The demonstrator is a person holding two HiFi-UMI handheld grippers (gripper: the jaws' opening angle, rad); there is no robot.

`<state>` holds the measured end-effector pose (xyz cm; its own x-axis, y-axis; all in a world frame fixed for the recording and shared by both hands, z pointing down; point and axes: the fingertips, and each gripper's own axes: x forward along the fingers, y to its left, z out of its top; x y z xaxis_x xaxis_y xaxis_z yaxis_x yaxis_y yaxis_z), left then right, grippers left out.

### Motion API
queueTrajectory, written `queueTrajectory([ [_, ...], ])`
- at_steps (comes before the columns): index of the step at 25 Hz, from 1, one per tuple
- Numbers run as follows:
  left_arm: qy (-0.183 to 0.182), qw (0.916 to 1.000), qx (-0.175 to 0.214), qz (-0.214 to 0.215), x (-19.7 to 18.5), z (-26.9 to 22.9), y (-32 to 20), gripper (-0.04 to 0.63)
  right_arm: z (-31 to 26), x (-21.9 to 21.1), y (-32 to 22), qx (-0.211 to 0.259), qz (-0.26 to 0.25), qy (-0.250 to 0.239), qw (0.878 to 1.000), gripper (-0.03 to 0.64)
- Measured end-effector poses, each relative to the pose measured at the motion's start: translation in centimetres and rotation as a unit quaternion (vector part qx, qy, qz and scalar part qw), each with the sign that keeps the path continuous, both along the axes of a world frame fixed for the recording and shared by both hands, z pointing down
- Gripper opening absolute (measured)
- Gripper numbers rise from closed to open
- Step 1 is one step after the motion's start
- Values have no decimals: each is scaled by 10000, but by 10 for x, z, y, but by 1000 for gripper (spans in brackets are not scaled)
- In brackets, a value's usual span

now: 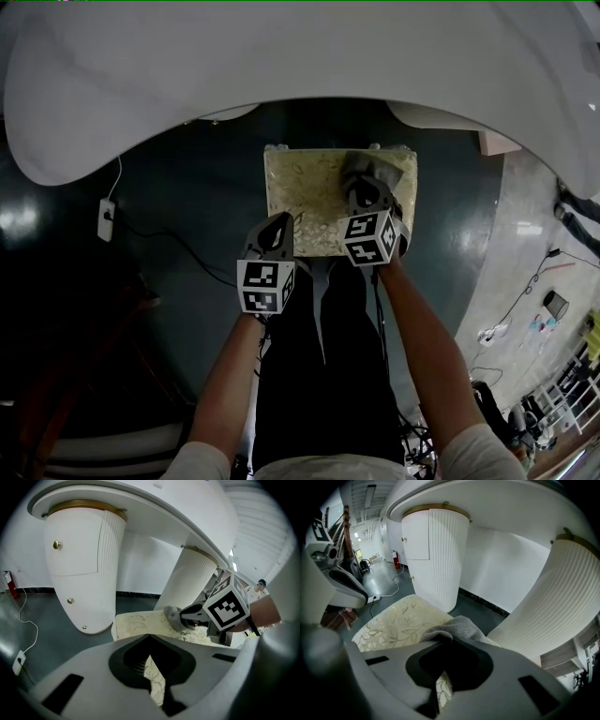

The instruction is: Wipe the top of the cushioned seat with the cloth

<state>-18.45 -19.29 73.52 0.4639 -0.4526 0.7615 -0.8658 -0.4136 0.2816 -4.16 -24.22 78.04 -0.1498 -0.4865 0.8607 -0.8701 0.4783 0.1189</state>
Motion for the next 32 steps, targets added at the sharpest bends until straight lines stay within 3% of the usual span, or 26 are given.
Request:
queueTrajectory([
  [32, 61, 9999, -93, -89, -60, 1, 3, 12, -2, -73, -10, -9, -74, -89, 9999, 14],
])
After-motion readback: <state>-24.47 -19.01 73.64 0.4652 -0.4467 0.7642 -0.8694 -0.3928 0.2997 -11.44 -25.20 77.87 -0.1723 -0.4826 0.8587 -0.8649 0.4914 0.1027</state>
